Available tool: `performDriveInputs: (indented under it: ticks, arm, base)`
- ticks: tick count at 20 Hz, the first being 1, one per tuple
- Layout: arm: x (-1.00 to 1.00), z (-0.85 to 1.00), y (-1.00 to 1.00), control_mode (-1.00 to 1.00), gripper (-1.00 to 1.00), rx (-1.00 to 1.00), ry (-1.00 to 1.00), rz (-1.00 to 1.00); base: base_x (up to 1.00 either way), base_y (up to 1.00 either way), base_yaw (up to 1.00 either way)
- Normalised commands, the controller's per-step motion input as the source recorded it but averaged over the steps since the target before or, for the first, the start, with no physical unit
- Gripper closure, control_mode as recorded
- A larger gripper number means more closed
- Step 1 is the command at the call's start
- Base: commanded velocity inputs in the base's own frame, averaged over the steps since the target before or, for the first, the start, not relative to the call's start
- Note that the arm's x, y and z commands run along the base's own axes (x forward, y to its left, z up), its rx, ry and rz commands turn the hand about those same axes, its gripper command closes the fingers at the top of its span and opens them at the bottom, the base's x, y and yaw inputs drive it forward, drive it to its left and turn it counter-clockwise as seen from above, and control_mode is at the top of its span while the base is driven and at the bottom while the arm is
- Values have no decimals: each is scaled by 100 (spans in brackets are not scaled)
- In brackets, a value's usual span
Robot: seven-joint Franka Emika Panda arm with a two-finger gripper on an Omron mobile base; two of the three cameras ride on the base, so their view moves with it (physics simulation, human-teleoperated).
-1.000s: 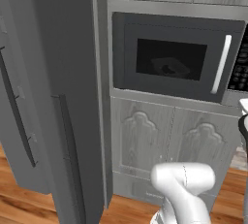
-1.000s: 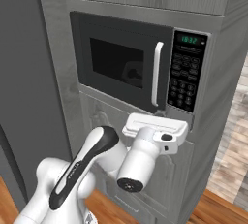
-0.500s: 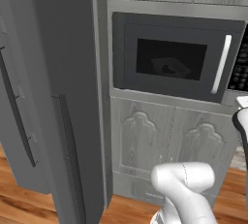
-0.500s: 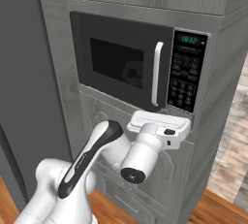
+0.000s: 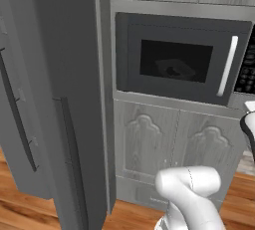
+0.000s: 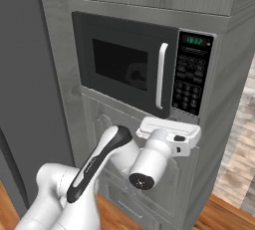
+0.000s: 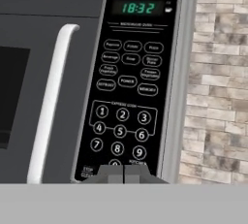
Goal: Place the tupperware containing the shrimp and broccoli meal in the microwave. Close the microwave door and press the start button to reheat the meal.
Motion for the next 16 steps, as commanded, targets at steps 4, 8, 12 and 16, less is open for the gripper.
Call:
performDriveInputs:
  ticks: [4, 8, 12, 16]
  arm:
    - [11, -14, -10, -100, 100, 0, 4, -1]
    - [19, -9, -8, -100, 100, 0, 4, -1]
    - [23, -7, -6, -100, 100, 0, 3, -1]
    - [23, -6, -6, -100, 100, 0, 2, -1]
  base:
    - [0, 0, 0]
    - [0, 0, 0]
    - [0, 0, 0]
    - [0, 0, 0]
